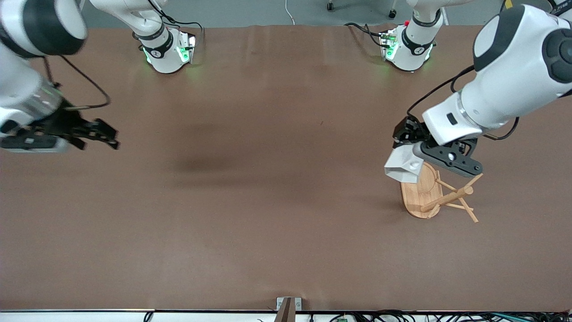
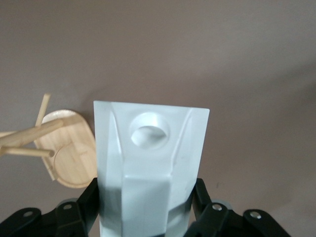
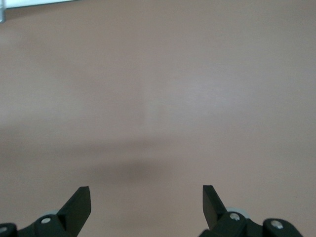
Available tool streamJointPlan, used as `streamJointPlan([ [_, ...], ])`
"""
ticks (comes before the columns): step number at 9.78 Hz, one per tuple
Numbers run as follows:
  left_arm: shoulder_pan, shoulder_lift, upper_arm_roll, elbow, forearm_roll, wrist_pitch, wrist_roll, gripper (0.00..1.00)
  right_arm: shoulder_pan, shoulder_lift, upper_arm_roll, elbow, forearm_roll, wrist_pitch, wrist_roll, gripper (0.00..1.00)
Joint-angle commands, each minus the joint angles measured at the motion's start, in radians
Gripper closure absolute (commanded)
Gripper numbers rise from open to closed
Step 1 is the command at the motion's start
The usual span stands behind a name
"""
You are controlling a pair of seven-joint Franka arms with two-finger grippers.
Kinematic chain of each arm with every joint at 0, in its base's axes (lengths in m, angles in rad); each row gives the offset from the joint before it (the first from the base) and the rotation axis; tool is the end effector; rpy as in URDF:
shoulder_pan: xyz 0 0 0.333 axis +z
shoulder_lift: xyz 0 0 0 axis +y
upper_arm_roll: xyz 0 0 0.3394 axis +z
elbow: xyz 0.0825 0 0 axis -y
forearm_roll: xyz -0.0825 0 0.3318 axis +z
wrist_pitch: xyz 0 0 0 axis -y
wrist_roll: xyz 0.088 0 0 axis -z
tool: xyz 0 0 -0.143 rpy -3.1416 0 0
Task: Hang cup on rack
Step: 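Carry the cup over the wooden rack while the right gripper retracts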
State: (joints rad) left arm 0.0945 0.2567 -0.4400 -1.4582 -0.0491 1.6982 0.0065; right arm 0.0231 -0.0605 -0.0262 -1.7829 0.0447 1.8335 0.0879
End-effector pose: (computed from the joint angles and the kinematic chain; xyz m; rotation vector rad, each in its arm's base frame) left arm 0.5602 -0.1762 0.5434 2.9442 -0.4945 -0.0286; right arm 0.5056 0.0032 0.5760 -3.0831 0.1547 -0.1685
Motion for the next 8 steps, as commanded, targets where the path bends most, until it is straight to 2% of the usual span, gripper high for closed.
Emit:
streamJointPlan([
  [1,-0.074,-0.065,0.122,-0.161,0.008,0.066,-0.022,1.00,-0.038,-0.010,0.011,0.116,-0.040,-0.153,0.010,0.00],
  [3,-0.076,-0.132,0.147,-0.302,-0.041,0.160,-0.017,1.00,-0.069,0.001,0.005,0.309,-0.042,-0.310,0.009,0.00],
  [4,-0.085,-0.146,0.180,-0.354,-0.093,0.191,0.001,1.00,-0.063,0.030,-0.007,0.362,-0.043,-0.373,0.012,0.00],
  [6,-0.098,-0.145,0.210,-0.407,-0.126,0.240,0.035,1.00,-0.025,0.039,-0.058,0.356,-0.029,-0.381,0.023,0.00],
  [8,-0.098,-0.148,0.210,-0.474,-0.126,0.310,0.039,1.00,-0.034,0.039,-0.057,0.347,-0.031,-0.381,0.010,0.00],
])
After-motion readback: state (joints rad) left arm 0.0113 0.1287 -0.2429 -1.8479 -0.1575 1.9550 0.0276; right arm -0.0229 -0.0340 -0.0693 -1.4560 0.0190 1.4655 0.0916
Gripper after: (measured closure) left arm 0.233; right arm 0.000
